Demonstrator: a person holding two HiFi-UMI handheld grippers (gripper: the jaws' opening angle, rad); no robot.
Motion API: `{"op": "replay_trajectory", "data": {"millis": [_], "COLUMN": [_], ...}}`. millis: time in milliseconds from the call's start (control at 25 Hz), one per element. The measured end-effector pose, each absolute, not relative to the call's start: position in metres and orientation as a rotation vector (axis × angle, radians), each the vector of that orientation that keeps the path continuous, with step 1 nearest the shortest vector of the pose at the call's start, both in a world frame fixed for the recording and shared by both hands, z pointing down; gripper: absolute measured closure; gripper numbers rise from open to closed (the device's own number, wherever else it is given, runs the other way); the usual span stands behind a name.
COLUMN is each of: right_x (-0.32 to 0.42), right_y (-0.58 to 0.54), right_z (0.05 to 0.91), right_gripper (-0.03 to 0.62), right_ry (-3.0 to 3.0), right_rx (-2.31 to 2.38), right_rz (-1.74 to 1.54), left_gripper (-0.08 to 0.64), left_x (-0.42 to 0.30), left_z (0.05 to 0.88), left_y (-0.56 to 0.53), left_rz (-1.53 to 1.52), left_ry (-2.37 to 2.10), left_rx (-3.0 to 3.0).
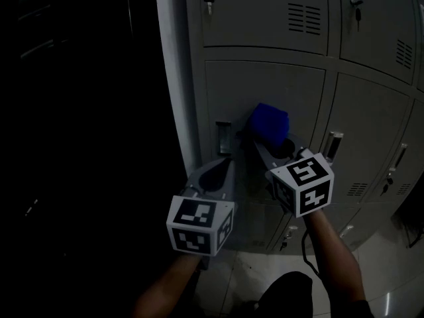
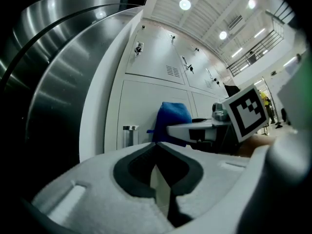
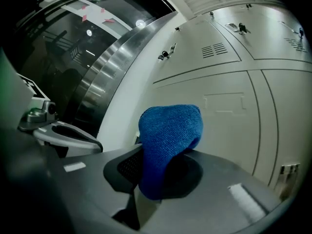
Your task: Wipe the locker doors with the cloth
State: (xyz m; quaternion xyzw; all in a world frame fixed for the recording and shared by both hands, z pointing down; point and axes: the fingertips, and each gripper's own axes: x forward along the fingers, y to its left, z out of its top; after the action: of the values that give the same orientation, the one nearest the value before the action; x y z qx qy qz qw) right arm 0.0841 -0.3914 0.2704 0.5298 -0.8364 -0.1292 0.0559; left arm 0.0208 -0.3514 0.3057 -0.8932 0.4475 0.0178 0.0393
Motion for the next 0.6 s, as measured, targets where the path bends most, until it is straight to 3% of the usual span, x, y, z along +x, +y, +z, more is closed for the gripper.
{"op": "replay_trajectory", "data": {"millis": [600], "right_x": [0.186], "right_y": [-0.370], "right_z": [0.281], "right_gripper": [0.523], "right_ry": [-2.371], "right_rx": [1.845], "right_rz": [-0.355], "left_gripper": [0.557], "left_x": [0.026], "left_z": [0.331], "left_y": [-0.356], "left_rz": [-0.013], "left_ry": [1.365], "left_rx": [-2.747]}}
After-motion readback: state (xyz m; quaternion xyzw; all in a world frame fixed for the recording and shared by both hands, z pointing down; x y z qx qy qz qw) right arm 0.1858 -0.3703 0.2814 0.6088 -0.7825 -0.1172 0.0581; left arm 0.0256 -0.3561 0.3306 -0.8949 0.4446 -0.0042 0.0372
